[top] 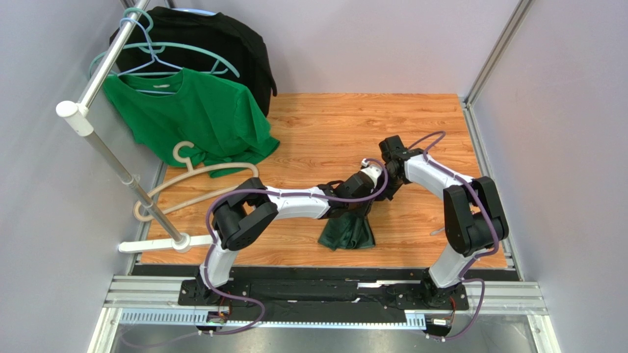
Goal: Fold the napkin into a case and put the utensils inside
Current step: Fold the 2/3-rectangle-folded napkin at the center of the board.
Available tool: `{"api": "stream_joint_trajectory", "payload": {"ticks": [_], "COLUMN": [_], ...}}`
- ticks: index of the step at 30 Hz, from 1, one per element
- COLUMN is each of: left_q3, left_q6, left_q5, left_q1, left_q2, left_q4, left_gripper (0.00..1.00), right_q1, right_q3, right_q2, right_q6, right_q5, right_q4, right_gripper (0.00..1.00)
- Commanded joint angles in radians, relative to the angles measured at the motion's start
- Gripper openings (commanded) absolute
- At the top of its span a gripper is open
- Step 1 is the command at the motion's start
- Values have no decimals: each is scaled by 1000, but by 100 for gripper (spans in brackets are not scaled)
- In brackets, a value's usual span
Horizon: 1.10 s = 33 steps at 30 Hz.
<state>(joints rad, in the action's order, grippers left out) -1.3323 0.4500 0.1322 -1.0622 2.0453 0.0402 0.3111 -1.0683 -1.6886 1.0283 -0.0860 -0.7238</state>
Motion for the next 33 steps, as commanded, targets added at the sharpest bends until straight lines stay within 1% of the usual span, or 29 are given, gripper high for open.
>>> {"api": "stream_joint_trajectory", "payload": {"ticks": [1,2,3,4,5,6,7,9,11,12,13,15,18,21,25,28,33], "left_q3": [-22,-24,-25,-25,-24,-13,-7,11,19,31,42,73,85,93,130,122,105], "left_q6": [27,35,41,49,70,81,93,115,125,133,141,168,158,150,159,133,121], "left_q5": [-68,-77,-107,-126,-153,-213,-241,-298,-338,-389,-420,-479,-485,-483,-474,-441,-408], "left_q1": [-5,-1,1,11,18,24,37,47,59,65,71,87,90,93,91,90,87], "left_q2": [-39,-40,-43,-45,-48,-48,-48,-47,-45,-43,-43,-45,-40,-37,-56,-66,-69], "left_q4": [49,52,52,46,40,29,-3,-26,-72,-89,-139,-187,-209,-198,-229,-180,-111], "left_gripper": [35,31,29,25,24,21,16,14,11,10,9,8,8,12,30,38,39], "right_q1": [-6,-4,-3,-4,-4,-4,-6,-6,-3,-4,-4,-4,-4,-1,2,2,2], "right_q3": [-55,-53,-51,-51,-55,-76,-84,-93,-128,-139,-159,-189,-228,-242,-274,-306,-348], "right_q2": [17,20,23,21,15,7,0,-3,-22,-28,-34,-75,-120,-146,-174,-203,-237], "right_q6": [-152,-174,-235,-261,-289,-344,-364,-408,-462,-477,-512,-543,-570,-568,-567,-571,-576], "right_q5": [75,83,84,84,83,84,115,130,147,164,167,183,201,215,239,249,247], "right_q4": [1,4,9,11,11,1,-11,-25,-61,-74,-81,-120,-161,-172,-193,-218,-253], "right_gripper": [11,11,11,13,13,13,12,11,8,6,4,1,0,0,0,0,0]}}
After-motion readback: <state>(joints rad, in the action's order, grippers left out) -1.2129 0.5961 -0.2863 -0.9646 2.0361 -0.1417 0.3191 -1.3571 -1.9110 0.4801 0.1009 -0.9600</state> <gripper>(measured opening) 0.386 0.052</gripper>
